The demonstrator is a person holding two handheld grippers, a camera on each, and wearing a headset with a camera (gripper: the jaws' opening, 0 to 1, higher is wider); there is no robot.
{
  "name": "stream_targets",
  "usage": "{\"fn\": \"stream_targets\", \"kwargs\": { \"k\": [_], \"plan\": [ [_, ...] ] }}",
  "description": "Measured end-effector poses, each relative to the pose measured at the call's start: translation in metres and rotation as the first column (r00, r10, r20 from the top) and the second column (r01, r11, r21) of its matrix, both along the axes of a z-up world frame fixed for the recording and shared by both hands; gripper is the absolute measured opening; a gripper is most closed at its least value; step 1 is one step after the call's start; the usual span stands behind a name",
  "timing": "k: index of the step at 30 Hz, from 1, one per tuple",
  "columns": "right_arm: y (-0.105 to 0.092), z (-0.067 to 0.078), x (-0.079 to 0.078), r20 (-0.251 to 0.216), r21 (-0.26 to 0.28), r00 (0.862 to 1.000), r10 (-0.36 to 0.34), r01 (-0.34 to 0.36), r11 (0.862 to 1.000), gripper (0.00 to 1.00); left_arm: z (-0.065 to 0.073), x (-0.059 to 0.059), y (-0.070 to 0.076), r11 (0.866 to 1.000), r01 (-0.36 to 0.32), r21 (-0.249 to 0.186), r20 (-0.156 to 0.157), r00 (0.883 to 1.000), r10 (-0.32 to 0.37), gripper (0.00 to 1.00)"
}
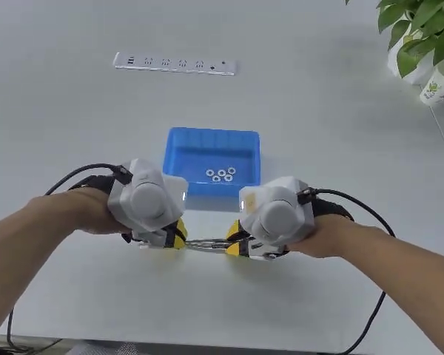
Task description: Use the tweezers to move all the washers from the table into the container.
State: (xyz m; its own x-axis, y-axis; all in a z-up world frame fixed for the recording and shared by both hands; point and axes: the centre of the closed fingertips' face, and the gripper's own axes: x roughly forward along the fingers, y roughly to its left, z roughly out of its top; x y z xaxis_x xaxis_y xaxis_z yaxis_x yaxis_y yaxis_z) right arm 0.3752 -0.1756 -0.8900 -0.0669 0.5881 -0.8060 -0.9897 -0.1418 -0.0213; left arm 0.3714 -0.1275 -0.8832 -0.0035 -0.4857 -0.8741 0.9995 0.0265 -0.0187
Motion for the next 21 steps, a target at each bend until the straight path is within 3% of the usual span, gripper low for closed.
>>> {"fn": "stream_targets", "kwargs": {
  "k": [15,19,21],
  "plan": [
    [-0.006,0.004,0.002,0.009,-0.014,1.000,-0.017,0.017,1.000,0.20,0.003,0.000,0.006,1.000,-0.020,0.001,0.007,1.000,0.020,0.16],
    [-0.013,0.011,0.007,0.012,-0.001,0.998,-0.056,0.056,0.998,0.25,0.008,0.002,0.014,0.998,-0.056,-0.005,0.011,0.998,0.056,0.20],
    [-0.017,0.016,0.009,0.013,0.003,0.997,-0.080,0.080,0.997,0.29,0.014,0.004,0.016,0.995,-0.093,-0.030,0.010,0.996,0.093,0.23]
  ]
}}
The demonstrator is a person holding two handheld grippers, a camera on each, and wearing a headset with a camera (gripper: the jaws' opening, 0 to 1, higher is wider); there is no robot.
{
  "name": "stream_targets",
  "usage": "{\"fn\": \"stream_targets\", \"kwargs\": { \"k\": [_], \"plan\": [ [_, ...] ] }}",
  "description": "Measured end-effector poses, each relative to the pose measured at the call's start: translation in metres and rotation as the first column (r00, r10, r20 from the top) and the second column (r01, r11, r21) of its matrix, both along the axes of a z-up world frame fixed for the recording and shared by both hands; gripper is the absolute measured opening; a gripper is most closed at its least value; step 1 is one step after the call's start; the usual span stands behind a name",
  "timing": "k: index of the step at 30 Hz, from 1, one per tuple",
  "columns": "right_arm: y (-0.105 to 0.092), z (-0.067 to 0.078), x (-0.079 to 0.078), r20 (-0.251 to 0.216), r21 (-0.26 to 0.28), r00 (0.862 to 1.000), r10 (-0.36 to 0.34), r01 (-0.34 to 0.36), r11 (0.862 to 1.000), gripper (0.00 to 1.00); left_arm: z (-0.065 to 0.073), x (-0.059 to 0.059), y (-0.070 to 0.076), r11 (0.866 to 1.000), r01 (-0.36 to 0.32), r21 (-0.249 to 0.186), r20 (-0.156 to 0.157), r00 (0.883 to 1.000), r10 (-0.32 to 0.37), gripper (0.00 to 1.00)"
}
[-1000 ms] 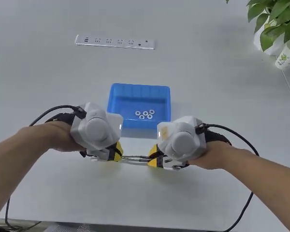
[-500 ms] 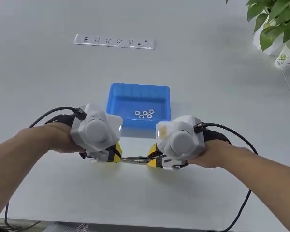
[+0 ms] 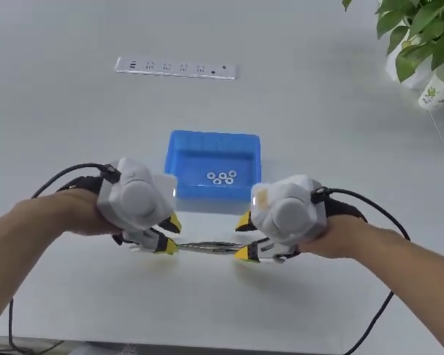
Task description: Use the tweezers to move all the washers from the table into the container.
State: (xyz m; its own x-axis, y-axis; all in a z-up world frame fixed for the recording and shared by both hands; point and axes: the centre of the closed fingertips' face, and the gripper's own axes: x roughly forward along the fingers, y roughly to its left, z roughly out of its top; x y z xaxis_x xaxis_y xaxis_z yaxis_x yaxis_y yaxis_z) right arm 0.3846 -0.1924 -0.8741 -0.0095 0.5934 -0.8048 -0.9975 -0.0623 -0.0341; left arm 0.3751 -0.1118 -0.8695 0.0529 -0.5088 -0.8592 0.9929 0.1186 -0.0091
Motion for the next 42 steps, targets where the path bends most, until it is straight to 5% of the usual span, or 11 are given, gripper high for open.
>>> {"fn": "stream_targets", "kwargs": {
  "k": [6,12,18,25,30,42],
  "plan": [
    [-0.011,0.020,0.012,0.000,0.056,0.994,-0.105,0.105,0.993,0.36,0.019,0.005,0.005,0.990,-0.106,-0.088,0.007,0.994,0.107,0.29],
    [-0.024,0.040,0.024,-0.016,0.118,0.975,-0.220,0.220,0.968,0.46,0.038,0.008,0.011,0.966,-0.203,-0.157,0.003,0.978,0.206,0.37],
    [-0.039,0.055,0.032,-0.027,0.181,0.949,-0.315,0.315,0.932,0.57,0.055,0.010,0.019,0.930,-0.286,-0.231,-0.010,0.956,0.292,0.45],
    [-0.058,0.066,0.035,-0.031,0.238,0.922,-0.387,0.383,0.893,0.70,0.072,0.009,0.027,0.889,-0.342,-0.304,0.012,0.932,0.362,0.59],
    [-0.074,0.079,0.037,-0.043,0.293,0.888,-0.457,0.449,0.844,0.76,0.083,0.010,0.032,0.847,-0.392,-0.361,0.027,0.903,0.429,0.67],
    [-0.091,0.088,0.032,-0.039,0.349,0.859,-0.510,0.490,0.798,0.87,0.094,0.007,0.043,0.775,-0.466,-0.426,0.043,0.846,0.532,0.84]
  ]
}}
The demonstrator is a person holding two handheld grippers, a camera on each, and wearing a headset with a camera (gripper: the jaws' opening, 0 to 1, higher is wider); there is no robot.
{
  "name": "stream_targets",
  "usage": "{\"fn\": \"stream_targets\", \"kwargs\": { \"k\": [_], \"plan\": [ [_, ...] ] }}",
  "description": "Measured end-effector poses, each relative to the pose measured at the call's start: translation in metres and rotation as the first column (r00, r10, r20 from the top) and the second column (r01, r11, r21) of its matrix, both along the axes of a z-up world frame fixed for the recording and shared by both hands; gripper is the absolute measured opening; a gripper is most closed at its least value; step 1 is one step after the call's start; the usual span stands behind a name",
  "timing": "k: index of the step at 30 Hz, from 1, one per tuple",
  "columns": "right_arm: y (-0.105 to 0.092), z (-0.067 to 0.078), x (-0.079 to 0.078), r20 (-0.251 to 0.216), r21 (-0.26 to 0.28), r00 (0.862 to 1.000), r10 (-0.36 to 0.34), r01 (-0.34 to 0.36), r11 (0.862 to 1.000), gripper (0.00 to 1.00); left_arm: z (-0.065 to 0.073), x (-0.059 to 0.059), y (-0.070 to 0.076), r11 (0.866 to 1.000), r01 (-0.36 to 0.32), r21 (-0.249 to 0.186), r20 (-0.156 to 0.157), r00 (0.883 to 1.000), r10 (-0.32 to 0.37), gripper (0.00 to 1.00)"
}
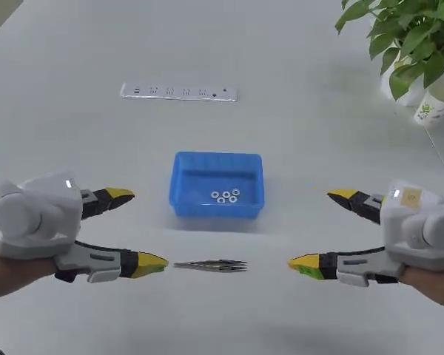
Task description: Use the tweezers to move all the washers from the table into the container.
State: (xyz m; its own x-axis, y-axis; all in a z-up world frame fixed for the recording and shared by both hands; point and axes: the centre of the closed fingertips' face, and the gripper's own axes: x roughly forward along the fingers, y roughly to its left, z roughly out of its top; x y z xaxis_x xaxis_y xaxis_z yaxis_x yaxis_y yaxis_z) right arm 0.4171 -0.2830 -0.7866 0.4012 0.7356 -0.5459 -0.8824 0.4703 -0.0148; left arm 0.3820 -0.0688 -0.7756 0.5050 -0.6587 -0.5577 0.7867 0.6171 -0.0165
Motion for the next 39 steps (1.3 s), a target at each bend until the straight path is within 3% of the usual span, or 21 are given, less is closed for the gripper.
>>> {"fn": "stream_targets", "kwargs": {
  "k": [6,9,18,22,39],
  "plan": [
    [-0.004,-0.001,-0.005,0.010,-0.005,1.000,-0.004,0.004,1.000,0.92,-0.001,-0.002,0.001,0.999,-0.033,-0.015,0.014,0.999,0.033,0.89],
    [-0.005,-0.001,-0.007,0.011,0.004,1.000,-0.007,0.007,1.000,0.94,-0.003,-0.006,-0.001,1.000,-0.026,0.003,0.019,0.999,0.026,0.92],
    [-0.009,-0.003,-0.011,0.019,0.017,1.000,-0.014,0.014,1.000,0.99,0.000,-0.003,0.000,0.999,-0.040,-0.010,0.049,0.998,0.040,0.99],
    [-0.010,-0.008,-0.014,0.019,-0.008,1.000,0.002,-0.002,1.000,1.00,-0.002,-0.006,0.002,0.999,-0.036,-0.001,0.045,0.998,0.036,0.99],
    [-0.008,-0.007,-0.017,0.014,0.008,1.000,0.002,-0.002,1.000,1.00,-0.001,-0.012,-0.001,0.999,-0.033,-0.010,0.040,0.999,0.034,0.99]
  ]
}}
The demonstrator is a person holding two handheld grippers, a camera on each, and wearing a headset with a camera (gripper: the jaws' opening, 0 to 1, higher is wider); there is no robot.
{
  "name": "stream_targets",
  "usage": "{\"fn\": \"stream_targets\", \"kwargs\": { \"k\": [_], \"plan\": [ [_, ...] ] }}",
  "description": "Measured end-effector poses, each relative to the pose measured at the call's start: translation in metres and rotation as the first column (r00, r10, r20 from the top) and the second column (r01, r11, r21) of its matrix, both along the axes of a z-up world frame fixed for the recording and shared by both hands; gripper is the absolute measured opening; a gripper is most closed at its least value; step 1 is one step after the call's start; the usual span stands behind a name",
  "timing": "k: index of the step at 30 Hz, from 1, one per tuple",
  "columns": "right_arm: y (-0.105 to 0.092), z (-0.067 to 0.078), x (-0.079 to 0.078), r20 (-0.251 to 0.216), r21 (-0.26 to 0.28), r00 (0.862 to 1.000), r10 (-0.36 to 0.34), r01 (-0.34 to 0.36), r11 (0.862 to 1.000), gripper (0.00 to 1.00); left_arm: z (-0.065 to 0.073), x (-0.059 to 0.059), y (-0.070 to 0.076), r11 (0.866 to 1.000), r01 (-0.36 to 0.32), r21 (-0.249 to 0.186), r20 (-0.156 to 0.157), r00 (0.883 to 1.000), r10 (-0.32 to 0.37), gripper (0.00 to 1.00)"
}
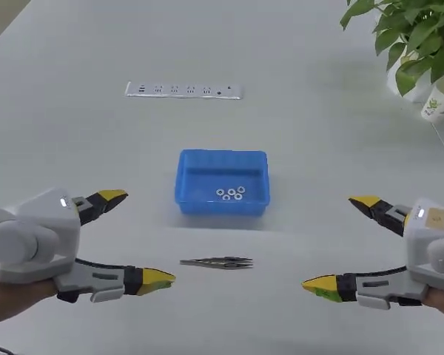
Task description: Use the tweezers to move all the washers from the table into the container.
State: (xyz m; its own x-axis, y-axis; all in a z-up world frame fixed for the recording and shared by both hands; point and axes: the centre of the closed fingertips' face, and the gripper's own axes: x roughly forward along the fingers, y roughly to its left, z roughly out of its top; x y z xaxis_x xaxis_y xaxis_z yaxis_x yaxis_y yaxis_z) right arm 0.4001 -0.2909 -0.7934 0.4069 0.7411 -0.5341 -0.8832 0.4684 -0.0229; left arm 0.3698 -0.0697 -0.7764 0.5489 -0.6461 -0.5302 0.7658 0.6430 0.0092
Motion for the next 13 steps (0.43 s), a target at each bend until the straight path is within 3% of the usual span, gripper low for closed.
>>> {"fn": "stream_targets", "kwargs": {
  "k": [13],
  "plan": [
    [0.0007,0.0004,-0.0041,0.003,0.005,1.000,0.001,-0.001,1.000,1.00,-0.0020,-0.0037,-0.0020,1.000,0.011,0.018,-0.002,1.000,-0.011,0.99]
  ]
}}
